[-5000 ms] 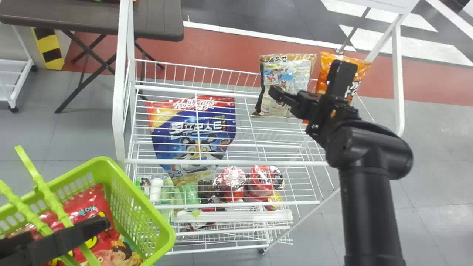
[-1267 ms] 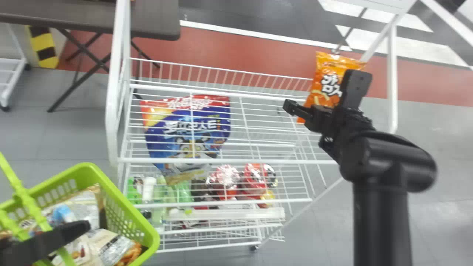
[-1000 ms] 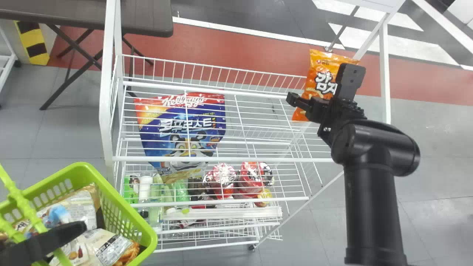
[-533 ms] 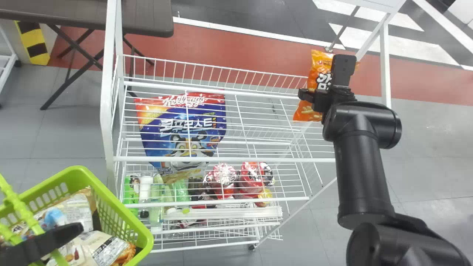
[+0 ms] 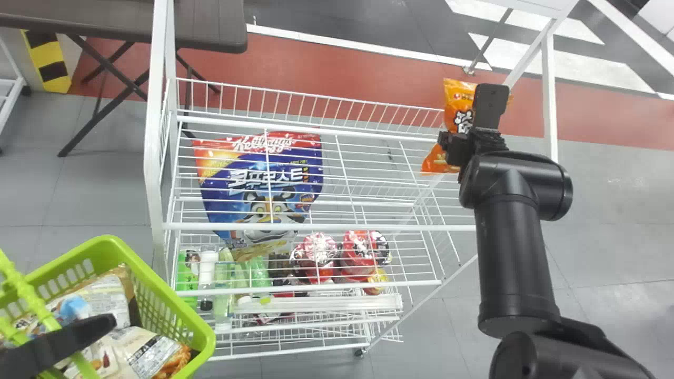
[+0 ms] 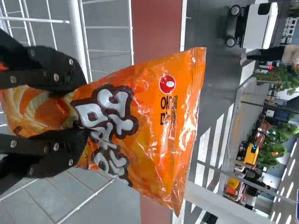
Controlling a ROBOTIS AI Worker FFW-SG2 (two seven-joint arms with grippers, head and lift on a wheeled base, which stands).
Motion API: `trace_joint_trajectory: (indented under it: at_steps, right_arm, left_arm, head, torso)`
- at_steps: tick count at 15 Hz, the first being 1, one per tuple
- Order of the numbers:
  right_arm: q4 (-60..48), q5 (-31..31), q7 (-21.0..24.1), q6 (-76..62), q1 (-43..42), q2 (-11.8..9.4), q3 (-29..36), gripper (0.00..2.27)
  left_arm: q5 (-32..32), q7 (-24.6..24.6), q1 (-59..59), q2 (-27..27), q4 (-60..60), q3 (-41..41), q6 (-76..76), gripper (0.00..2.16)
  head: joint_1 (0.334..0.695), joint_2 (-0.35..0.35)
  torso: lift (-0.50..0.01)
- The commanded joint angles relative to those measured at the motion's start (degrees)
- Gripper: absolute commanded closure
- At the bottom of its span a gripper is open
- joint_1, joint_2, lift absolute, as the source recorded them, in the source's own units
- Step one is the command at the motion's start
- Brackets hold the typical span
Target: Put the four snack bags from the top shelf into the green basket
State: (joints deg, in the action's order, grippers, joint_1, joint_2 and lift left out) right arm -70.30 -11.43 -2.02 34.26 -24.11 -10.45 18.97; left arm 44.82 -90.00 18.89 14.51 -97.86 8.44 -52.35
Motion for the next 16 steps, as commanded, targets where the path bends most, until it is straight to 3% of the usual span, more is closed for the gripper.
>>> trace_joint_trajectory:
  at_steps: [1,6,11,14,16]
  right_arm:
    - [-4.23,3.26,-0.26,1.39,2.32,-0.01,0.98,2.26]
    - [-32.62,19.17,-1.06,15.63,16.03,0.43,1.5,2.26]
    - [-64.87,41.58,-0.97,39.53,30.09,2.71,0.8,2.26]
    - [-72.34,54.06,-1.06,50.78,33.69,4.82,-4.03,2.26]
    - [-72.34,60.56,-1.49,53.6,33.96,6.67,-8.16,2.26]
  left_arm:
    - [0.18,-0.57,-0.26,-0.01,0.39,0.0,-0.17,2.15]
    - [0.27,-0.57,-0.96,0.08,0.65,0.18,-0.17,2.15]
    - [0.18,-0.57,-1.66,0.08,0.56,0.0,-0.87,2.15]
    - [0.18,-0.57,-1.84,-0.01,0.48,-0.26,-1.05,2.15]
    - [0.18,-0.57,-1.84,0.08,0.21,-0.26,-1.05,2.15]
  head:
    - [0.695,-0.35]
    - [0.695,-0.35]
    - [0.695,-0.343]
    - [0.695,-0.227]
    - [0.695,-0.081]
  torso:
    - [0.0]
    - [0.0]
    - [0.0]
    - [0.0]
    - [0.0]
